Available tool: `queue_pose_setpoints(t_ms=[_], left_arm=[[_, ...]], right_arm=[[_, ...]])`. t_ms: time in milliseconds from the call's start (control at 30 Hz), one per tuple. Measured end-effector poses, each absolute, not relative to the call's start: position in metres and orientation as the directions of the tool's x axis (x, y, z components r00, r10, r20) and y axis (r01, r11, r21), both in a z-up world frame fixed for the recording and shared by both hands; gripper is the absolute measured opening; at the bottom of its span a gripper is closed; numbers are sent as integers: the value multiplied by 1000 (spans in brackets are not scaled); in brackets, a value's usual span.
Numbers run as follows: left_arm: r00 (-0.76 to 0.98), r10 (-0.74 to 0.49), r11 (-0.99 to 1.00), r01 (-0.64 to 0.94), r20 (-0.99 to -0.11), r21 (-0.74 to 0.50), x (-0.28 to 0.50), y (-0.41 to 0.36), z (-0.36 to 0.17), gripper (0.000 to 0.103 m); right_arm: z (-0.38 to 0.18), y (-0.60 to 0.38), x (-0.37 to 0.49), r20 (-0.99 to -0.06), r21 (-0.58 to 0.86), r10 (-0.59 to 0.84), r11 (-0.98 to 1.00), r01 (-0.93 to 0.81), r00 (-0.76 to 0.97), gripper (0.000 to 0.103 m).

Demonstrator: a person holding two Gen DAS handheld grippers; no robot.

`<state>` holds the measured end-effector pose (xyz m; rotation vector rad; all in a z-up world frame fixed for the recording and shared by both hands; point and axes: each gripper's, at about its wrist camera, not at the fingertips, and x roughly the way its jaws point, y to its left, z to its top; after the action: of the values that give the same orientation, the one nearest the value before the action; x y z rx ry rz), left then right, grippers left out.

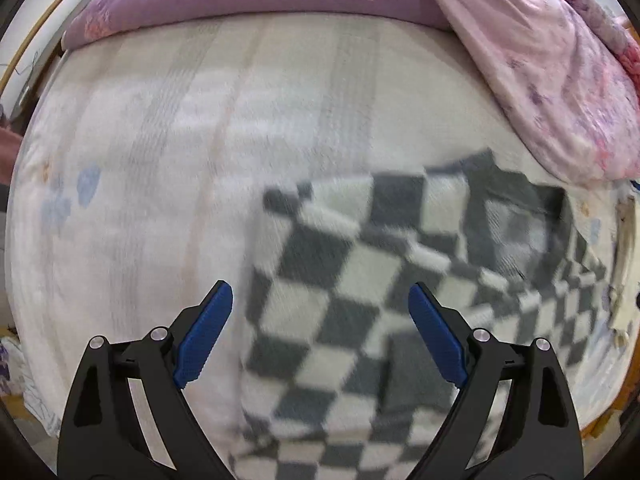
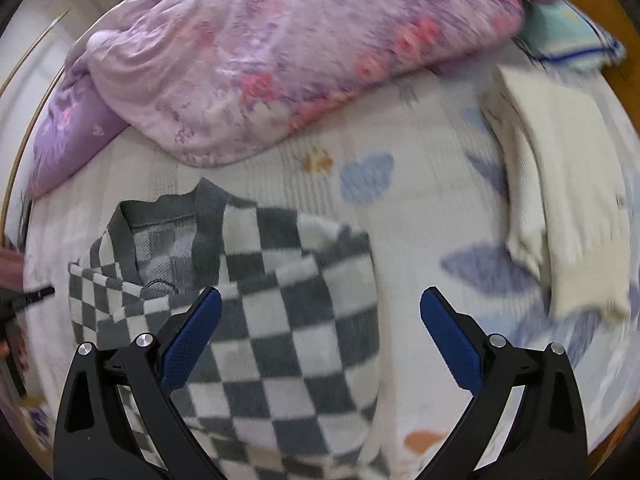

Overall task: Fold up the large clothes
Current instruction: 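Move both grippers to the folded edge of the checkered cardigan, then close both grippers on the grey-trimmed cardigan edge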

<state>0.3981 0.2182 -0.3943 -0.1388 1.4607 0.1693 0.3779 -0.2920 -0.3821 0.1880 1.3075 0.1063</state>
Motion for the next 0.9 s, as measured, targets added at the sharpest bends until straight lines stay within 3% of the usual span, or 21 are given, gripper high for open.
queue_pose_setpoints(t_ms=[233,500,800,900], left_arm=[[13,38,979,-202,-999,35,437,249,-447,90],[-142,-250,924,-332,-958,-192,438,269,-502,89],[-103,-266,919,-327,-959,-220,436,278,-506,89],[-86,-232,937,-288,-969,-199,442,275,-500,78]], right_arm=[[-416,-288,425,-975,120,114,992,25,189,94],[-450,-286,444,-988,99,100,995,-14,121,89],[-481,-281,447,-997,67,68,997,-37,23,88],[-493,-277,448,-999,30,31,998,-51,8,78]])
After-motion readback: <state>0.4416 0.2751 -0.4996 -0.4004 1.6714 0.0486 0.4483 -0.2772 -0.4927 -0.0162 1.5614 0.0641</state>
